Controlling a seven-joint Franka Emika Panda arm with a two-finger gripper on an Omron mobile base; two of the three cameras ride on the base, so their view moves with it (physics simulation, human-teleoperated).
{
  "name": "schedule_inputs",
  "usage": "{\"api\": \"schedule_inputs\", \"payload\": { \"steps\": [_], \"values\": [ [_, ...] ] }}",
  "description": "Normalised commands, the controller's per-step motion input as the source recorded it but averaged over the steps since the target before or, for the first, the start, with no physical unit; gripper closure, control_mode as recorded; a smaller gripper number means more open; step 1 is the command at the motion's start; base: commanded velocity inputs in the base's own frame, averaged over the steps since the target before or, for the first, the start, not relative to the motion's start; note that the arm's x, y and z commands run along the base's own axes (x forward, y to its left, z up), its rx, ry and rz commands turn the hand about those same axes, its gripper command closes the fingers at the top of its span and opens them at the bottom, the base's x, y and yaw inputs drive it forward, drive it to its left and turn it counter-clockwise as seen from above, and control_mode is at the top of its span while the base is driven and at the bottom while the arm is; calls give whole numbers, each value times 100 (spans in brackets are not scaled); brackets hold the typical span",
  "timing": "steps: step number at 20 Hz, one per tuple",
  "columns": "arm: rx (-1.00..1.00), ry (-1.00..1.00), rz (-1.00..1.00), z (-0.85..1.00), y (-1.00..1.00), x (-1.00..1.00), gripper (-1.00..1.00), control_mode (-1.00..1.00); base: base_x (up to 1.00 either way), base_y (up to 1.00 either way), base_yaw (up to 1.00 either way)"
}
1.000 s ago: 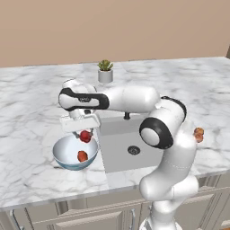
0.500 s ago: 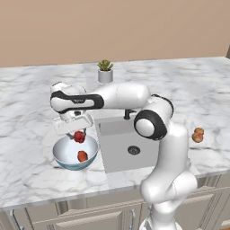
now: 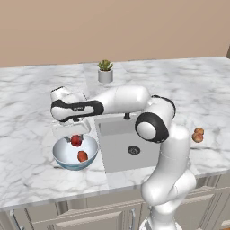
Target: There is a mixed pile of frozen fruits and vegetables on the counter. Locate all the frozen vegetables and place the items in a bowl on the counter. Take all the frozen fruits and defrost them in a running sink.
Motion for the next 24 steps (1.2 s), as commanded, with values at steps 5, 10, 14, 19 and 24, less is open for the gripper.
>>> {"api": "schedule_inputs", "payload": {
  "steps": [5, 10, 14, 19, 24],
  "values": [
    [7, 0, -4, -21, 1, -1, 100, -100, 0, 0, 0],
    [0, -6, 0, -10, 26, -2, 100, -100, 0, 0, 0],
    [-1, -5, 0, -4, 32, 0, -100, -100, 0, 0, 0],
    [0, 3, 0, -3, 3, 3, -100, -100, 0, 0, 0],
    [0, 1, 0, -9, 0, 0, -100, -100, 0, 0, 0]
  ]
}}
